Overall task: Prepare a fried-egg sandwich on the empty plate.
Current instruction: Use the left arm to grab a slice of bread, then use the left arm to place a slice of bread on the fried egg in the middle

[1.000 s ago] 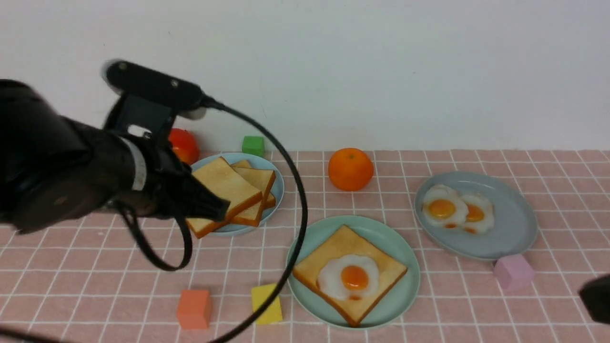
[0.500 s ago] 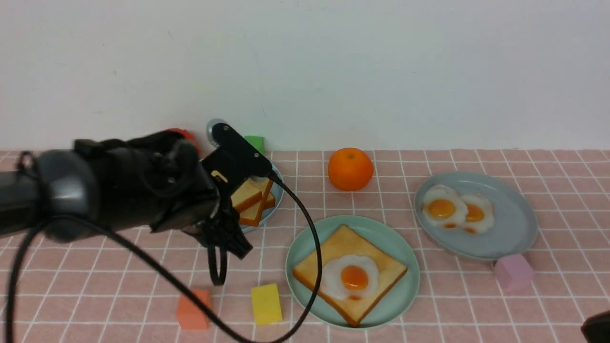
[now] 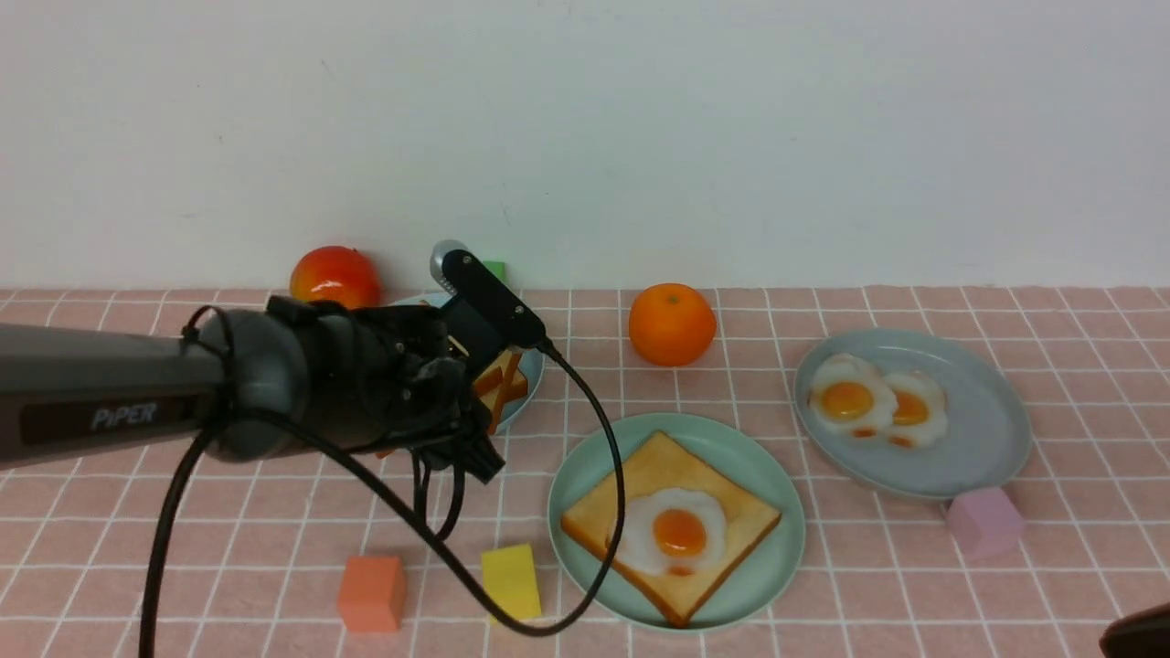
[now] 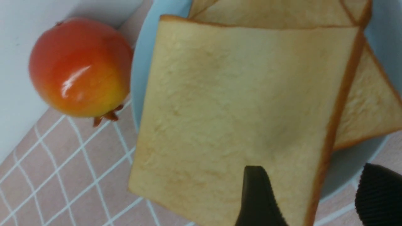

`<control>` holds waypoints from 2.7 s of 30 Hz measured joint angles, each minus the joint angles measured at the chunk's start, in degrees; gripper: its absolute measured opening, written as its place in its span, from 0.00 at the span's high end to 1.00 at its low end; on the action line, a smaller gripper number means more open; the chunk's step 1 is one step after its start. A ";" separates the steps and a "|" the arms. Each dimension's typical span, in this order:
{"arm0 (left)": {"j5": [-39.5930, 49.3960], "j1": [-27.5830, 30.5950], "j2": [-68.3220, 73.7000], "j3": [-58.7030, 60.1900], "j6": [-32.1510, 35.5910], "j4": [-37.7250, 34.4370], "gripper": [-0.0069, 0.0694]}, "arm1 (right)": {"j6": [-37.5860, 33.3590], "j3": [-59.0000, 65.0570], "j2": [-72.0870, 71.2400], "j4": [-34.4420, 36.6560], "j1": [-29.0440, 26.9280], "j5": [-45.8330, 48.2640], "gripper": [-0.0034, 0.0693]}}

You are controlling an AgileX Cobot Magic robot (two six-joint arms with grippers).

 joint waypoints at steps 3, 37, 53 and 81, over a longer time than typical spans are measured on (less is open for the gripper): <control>0.25 0.00 0.80 -0.05 -0.21 0.81 0.32 | 0.00 0.00 0.00 0.00 0.00 -0.05 0.95; 1.74 0.00 4.57 -0.53 -10.59 14.46 0.32 | -0.08 0.00 0.00 1.25 0.00 0.24 0.94; 2.64 0.00 4.57 -0.53 -13.70 14.89 0.75 | -0.08 0.00 0.00 2.52 0.00 0.24 0.93; 7.11 -4.26 -9.06 -0.53 -10.51 5.83 0.77 | 0.28 0.00 0.00 0.98 0.00 0.43 0.93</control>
